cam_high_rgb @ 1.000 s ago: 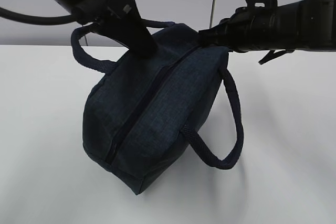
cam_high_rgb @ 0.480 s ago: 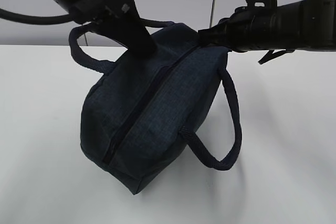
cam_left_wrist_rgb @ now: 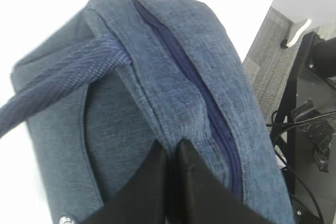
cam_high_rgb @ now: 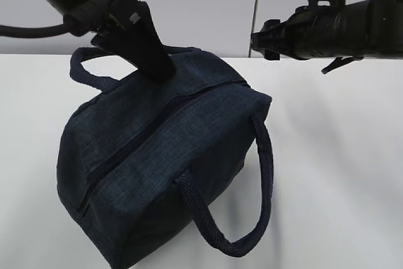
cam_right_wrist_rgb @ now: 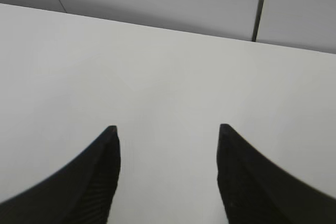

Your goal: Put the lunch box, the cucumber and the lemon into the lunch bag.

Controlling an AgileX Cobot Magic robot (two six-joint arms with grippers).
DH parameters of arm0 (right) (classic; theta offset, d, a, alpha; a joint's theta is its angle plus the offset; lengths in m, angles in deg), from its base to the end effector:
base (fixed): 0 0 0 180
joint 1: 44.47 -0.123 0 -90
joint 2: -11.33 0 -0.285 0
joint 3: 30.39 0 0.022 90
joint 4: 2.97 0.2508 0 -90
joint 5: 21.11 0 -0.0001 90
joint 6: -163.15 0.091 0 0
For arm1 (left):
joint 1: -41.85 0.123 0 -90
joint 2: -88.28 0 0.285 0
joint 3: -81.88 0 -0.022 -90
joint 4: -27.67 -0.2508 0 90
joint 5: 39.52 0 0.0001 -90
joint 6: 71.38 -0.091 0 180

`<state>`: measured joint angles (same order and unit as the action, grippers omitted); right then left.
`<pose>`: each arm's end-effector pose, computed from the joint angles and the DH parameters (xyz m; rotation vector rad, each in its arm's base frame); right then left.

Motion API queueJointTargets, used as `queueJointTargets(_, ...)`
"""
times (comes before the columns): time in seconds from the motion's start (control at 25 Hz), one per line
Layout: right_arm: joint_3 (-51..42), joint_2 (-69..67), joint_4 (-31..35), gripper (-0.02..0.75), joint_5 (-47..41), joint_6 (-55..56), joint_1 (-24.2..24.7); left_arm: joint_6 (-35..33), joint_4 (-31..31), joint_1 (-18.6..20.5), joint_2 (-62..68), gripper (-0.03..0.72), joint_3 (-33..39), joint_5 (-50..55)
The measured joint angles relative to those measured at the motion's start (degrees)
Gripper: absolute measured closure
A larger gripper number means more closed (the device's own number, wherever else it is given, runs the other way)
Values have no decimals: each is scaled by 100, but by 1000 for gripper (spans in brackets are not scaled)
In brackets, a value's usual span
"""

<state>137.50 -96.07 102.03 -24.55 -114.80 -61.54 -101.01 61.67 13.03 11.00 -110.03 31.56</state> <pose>0.3751 0.1208 0.2471 -0.2173 2.0735 0.3179 0.2766 -0.2072 0.3477 1.1974 2.4346 -0.8233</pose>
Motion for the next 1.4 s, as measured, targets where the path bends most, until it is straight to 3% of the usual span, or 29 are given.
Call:
queueJointTargets(0.32, 0, 879, 4, 272, 343, -52, 0, 209, 12, 0, 127, 694, 0, -431)
queueJointTargets(0.68, -10, 1693, 36, 272, 731, -214, 0, 728, 107, 0, 511, 694, 33, -1981)
queueJointTargets(0.96, -10, 1716, 47, 271, 819, -263, 0, 1269, 439, 0, 630, 694, 46, -3178)
queueJointTargets(1.4, -10, 1716, 57, 271, 819, -300, 0, 1620, 1306, 0, 1418, 694, 58, -3942)
